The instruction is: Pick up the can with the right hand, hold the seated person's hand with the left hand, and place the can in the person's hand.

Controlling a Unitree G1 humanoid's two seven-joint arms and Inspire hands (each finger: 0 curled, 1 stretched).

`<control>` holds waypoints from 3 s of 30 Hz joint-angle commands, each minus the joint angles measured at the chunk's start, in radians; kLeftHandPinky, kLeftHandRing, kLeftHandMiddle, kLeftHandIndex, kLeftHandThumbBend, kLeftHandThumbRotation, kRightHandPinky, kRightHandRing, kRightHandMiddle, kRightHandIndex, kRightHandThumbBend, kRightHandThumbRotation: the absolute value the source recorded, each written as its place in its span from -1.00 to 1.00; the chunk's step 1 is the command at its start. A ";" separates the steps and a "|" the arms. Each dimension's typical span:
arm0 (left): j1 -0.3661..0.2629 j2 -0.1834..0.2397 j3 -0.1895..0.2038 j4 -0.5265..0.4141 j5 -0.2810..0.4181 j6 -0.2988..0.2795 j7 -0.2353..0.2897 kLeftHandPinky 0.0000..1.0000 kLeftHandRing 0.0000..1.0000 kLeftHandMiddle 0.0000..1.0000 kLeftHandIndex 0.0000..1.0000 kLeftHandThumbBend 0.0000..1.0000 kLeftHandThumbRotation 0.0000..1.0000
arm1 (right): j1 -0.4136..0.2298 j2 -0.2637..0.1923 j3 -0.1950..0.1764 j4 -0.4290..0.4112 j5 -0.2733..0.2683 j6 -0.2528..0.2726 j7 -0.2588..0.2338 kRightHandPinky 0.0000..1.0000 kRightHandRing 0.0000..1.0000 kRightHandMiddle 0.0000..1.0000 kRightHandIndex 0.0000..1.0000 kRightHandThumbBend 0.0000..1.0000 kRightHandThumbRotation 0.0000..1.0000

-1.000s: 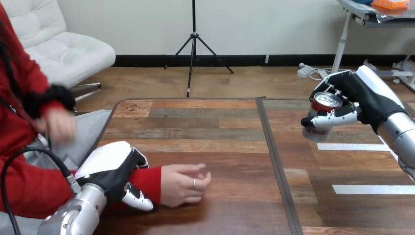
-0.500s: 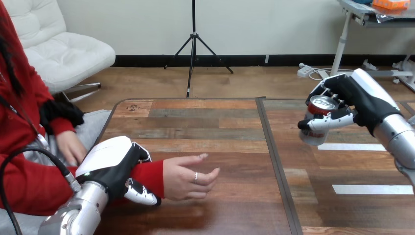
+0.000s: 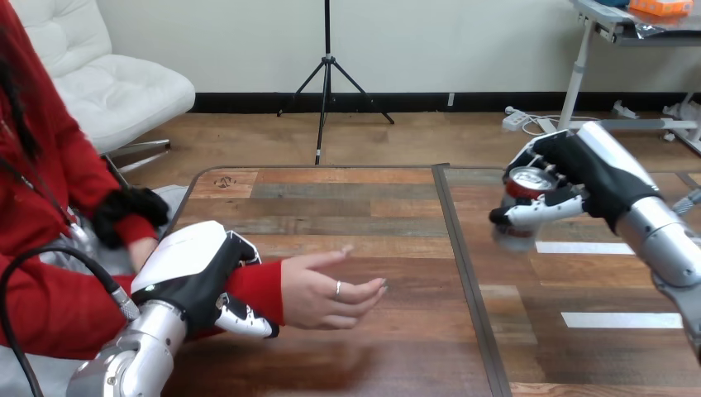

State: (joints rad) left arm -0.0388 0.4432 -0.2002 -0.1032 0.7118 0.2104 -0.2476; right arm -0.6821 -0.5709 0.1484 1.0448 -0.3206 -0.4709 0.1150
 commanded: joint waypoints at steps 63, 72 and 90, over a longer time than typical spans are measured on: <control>-0.252 -0.158 0.054 -0.185 -0.057 -0.060 0.073 -0.60 -0.48 -0.32 -0.29 0.44 -1.00 | -0.159 0.244 0.035 -0.353 -0.035 0.069 0.045 -0.43 -0.35 -0.20 -0.08 0.31 -1.00; -0.260 -0.171 0.055 -0.183 -0.058 -0.059 0.075 -0.60 -0.48 -0.32 -0.30 0.40 -1.00 | -0.154 0.269 0.047 -0.366 -0.042 0.078 0.048 -0.45 -0.37 -0.22 -0.08 0.31 -1.00; -0.286 -0.192 0.053 -0.193 -0.049 -0.036 0.069 -0.64 -0.51 -0.33 -0.30 0.35 -1.00 | -0.136 0.317 0.059 -0.357 -0.055 0.099 0.051 -0.47 -0.39 -0.23 -0.10 0.30 -1.00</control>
State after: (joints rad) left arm -0.0839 0.3226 -0.1634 -0.1296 0.7059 0.2139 -0.2457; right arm -0.6820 -0.2779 0.2077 0.8047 -0.3837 -0.3801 0.1757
